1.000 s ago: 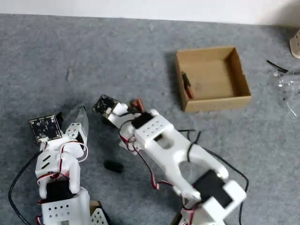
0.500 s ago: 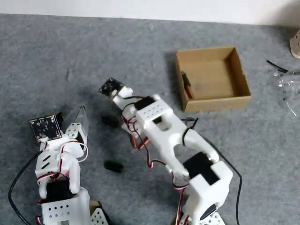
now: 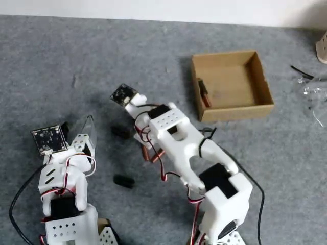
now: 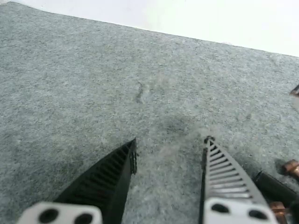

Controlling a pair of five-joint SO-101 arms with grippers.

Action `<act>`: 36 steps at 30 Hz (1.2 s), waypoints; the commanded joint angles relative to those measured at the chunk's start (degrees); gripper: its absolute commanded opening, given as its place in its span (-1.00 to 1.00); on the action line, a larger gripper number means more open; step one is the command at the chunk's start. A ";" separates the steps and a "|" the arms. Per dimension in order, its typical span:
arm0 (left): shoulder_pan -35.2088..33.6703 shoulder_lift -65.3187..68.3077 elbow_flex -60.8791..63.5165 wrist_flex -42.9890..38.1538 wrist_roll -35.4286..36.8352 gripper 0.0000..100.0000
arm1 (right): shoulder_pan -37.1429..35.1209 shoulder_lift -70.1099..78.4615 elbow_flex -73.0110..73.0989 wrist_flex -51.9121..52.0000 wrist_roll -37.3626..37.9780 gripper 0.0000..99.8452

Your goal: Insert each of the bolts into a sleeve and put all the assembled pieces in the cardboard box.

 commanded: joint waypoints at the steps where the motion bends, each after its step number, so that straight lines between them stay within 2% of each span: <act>1: 0.84 -0.84 0.66 -1.58 -0.44 -0.57 | 1.36 1.80 -1.36 -1.36 -3.08 -0.61; 4: 0.75 -0.84 0.66 -1.58 -0.44 -0.57 | 1.98 4.35 -1.54 -1.19 -5.98 -0.61; 11: 0.75 -0.84 0.66 -1.58 -0.44 -0.57 | 3.30 4.70 -1.54 -1.10 -6.86 -0.63; 13: 0.75 -0.84 0.66 -1.58 -0.44 -0.57 | 4.26 4.70 -1.54 -1.10 -6.86 -0.74; 15: 0.75 -0.84 0.66 -1.58 -0.44 -0.57 | 4.88 4.88 -1.45 -1.10 -6.86 -0.97; 22: 0.75 -0.84 0.66 -1.58 -0.44 -0.57 | 6.46 3.65 -1.45 1.71 -6.86 -0.99; 27: 0.75 -0.84 0.66 -1.58 -0.44 -0.57 | 6.37 -7.78 0.13 3.65 -6.95 -0.99; 36: 1.71 -0.84 1.36 -2.02 -0.26 -0.56 | 6.64 -43.65 26.07 -1.98 -6.77 -0.99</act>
